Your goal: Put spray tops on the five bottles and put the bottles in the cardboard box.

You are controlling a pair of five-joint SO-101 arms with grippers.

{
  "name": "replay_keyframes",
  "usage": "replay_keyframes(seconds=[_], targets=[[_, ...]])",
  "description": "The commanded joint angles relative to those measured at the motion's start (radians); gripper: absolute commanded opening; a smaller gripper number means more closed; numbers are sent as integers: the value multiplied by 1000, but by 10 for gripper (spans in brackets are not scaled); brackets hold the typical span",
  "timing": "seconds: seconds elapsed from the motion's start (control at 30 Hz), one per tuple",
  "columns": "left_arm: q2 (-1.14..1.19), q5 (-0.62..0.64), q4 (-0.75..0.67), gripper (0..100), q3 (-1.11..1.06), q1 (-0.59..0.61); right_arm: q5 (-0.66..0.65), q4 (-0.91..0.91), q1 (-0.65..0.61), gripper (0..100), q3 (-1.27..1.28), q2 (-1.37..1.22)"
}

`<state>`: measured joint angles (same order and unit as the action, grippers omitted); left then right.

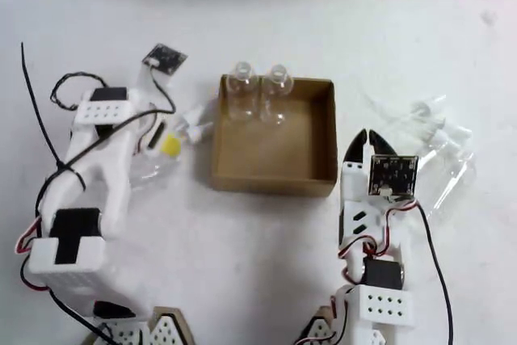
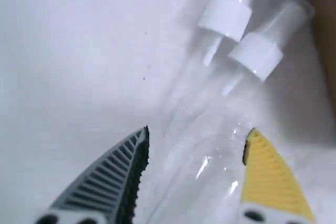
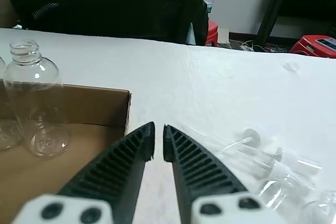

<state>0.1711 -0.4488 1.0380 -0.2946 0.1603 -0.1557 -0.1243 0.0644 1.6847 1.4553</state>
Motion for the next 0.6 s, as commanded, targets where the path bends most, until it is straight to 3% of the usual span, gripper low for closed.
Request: replay_keyframes(seconds=[0.0, 0.2, 0.43, 0.57], targets=[[-74, -34, 149, 271, 60, 15, 6, 18, -5, 19, 11, -5], [-150, -34, 230, 274, 203, -54, 6, 18, -5, 19, 11, -5], [-97, -43, 229, 272, 169, -70, 6, 18, -5, 19, 11, -5], [7, -201, 227, 271, 189, -70, 6, 18, -5, 19, 11, -5]])
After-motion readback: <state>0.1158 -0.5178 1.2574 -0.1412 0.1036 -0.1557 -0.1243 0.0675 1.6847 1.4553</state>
